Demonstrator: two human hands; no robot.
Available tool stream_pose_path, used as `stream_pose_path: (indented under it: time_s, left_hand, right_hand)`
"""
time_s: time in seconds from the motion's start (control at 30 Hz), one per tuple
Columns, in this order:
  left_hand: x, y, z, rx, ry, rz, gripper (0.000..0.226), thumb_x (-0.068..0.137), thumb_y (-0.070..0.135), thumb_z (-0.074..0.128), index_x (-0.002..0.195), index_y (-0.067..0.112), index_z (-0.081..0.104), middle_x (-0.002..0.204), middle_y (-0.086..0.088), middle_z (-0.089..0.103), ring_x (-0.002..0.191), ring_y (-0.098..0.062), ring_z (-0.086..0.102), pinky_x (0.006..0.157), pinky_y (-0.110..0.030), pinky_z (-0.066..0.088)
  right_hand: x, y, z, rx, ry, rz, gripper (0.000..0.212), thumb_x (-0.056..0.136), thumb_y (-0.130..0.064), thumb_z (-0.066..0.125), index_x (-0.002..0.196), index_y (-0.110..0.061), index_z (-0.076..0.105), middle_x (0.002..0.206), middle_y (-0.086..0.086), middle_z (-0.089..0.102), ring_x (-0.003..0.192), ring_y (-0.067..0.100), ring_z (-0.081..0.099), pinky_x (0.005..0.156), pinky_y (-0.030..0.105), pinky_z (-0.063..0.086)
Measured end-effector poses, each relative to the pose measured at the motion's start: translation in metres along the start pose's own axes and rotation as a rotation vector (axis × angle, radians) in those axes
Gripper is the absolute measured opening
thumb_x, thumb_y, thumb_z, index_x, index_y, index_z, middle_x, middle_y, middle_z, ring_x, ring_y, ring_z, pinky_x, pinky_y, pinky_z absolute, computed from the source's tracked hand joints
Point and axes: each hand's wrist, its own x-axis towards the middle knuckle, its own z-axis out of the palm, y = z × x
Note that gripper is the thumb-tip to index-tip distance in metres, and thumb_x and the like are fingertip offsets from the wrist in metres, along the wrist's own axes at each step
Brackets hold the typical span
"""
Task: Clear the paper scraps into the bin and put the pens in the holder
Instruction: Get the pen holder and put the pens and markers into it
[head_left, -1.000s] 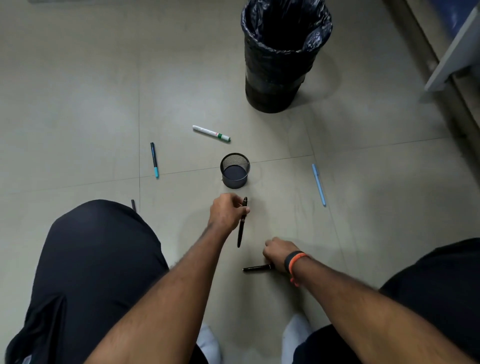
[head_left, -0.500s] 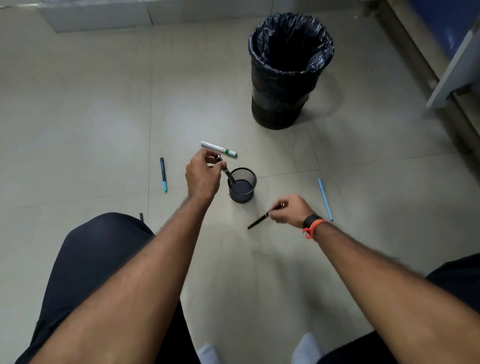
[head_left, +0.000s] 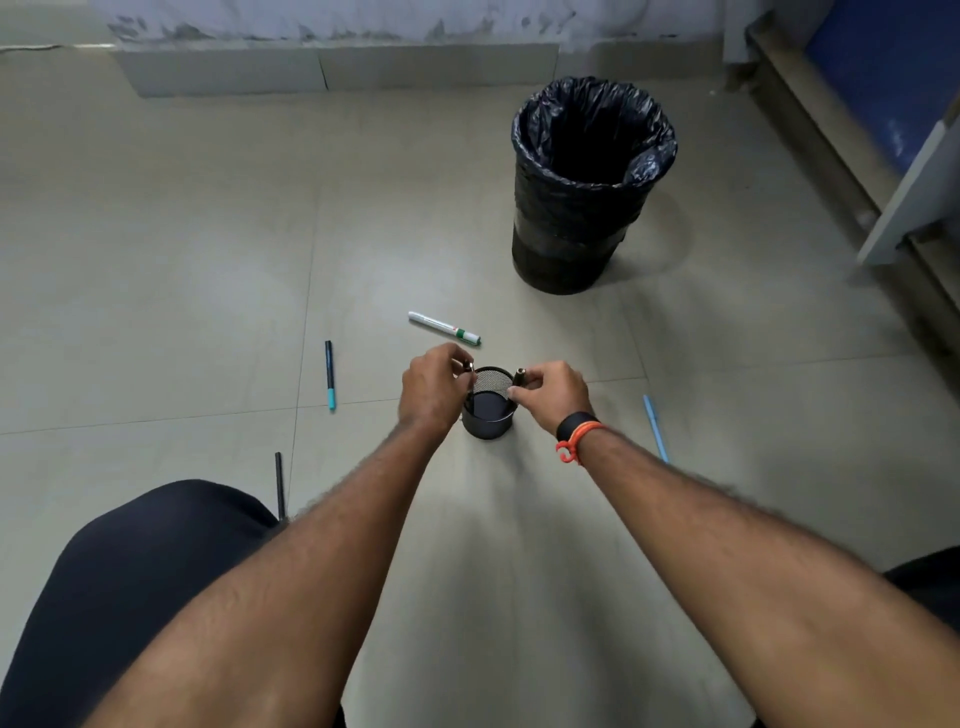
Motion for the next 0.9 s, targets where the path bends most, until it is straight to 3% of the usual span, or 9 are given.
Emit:
stream_pose_path:
  time_s: [0.13,0.27,0.4,0.47,0.57,0.7,0.8,0.9]
  left_hand:
    - [-0.001,-0.013,0.009,0.027,-0.069,-0.024,0.014,0.080,0.024,0.071,0.094,0.026,0.070,0.094,0.005,0.074,0.091,-0.015,0.068,0.075,-0.024,0.049]
    - [-0.003,-0.022,0.022,0.060,-0.097,-0.052,0.023,0.082,0.026,0.068,0.105,0.026,0.068,0.106,0.004,0.071,0.098,-0.020,0.066,0.082,-0.030,0.052]
    - [-0.020,-0.012,0.035,0.049,0.024,0.007,0.045,0.084,0.021,0.069,0.126,0.023,0.052,0.130,0.003,0.046,0.091,-0.030,0.065,0.083,-0.041,0.052]
    - [-0.033,-0.007,0.046,0.052,0.066,0.074,0.036,0.085,0.022,0.067,0.119,0.022,0.053,0.124,0.001,0.046,0.087,-0.031,0.064,0.077,-0.042,0.053]
    - [-0.050,-0.008,0.071,0.050,-0.043,0.190,0.014,0.088,0.026,0.063,0.100,0.020,0.061,0.106,0.002,0.060,0.088,-0.022,0.063,0.077,-0.036,0.051]
    - [-0.072,-0.020,0.105,0.033,-0.254,0.085,0.005,0.088,0.030,0.062,0.091,0.027,0.065,0.088,0.008,0.068,0.083,-0.012,0.065,0.074,-0.027,0.050]
    - [-0.084,-0.039,0.119,0.039,-0.327,0.004,0.008,0.088,0.029,0.063,0.094,0.026,0.067,0.090,0.008,0.070,0.087,-0.011,0.066,0.074,-0.022,0.047]
    - [-0.091,-0.065,0.120,0.095,-0.343,-0.011,0.012,0.089,0.025,0.062,0.099,0.022,0.067,0.098,0.007,0.069,0.092,-0.011,0.064,0.078,-0.020,0.045]
  right_hand:
    - [0.003,0.007,0.007,-0.024,-0.002,0.025,0.017,0.075,-0.030,0.076,0.083,-0.015,0.074,0.080,0.002,0.073,0.078,0.021,0.065,0.065,0.022,0.040]
    - [0.004,0.020,0.006,0.046,0.012,0.061,0.018,0.072,-0.031,0.079,0.084,-0.018,0.075,0.076,-0.002,0.072,0.076,0.017,0.067,0.072,0.025,0.051]
    - [-0.004,0.054,0.002,0.173,0.178,0.160,0.020,0.069,-0.030,0.081,0.084,-0.017,0.073,0.073,-0.004,0.068,0.073,0.014,0.065,0.072,0.025,0.051]
    - [-0.012,0.085,-0.001,0.206,0.303,0.287,0.016,0.069,-0.025,0.080,0.078,-0.016,0.071,0.073,0.000,0.069,0.078,0.021,0.069,0.073,0.028,0.052]
    - [-0.016,0.127,-0.009,0.203,0.399,0.435,0.015,0.070,-0.017,0.079,0.082,-0.011,0.072,0.084,0.009,0.073,0.087,0.030,0.069,0.076,0.031,0.051]
    - [-0.007,0.159,-0.020,0.074,0.463,0.527,0.037,0.069,-0.020,0.080,0.102,-0.010,0.068,0.111,0.017,0.067,0.109,0.035,0.058,0.093,0.036,0.043]
    - [0.006,0.166,-0.023,0.018,0.451,0.587,0.045,0.071,-0.025,0.078,0.111,-0.009,0.063,0.118,0.019,0.060,0.115,0.037,0.051,0.094,0.036,0.039]
    - [0.021,0.169,-0.028,-0.033,0.426,0.559,0.042,0.072,-0.030,0.078,0.107,-0.011,0.064,0.118,0.018,0.059,0.114,0.038,0.053,0.091,0.037,0.044]
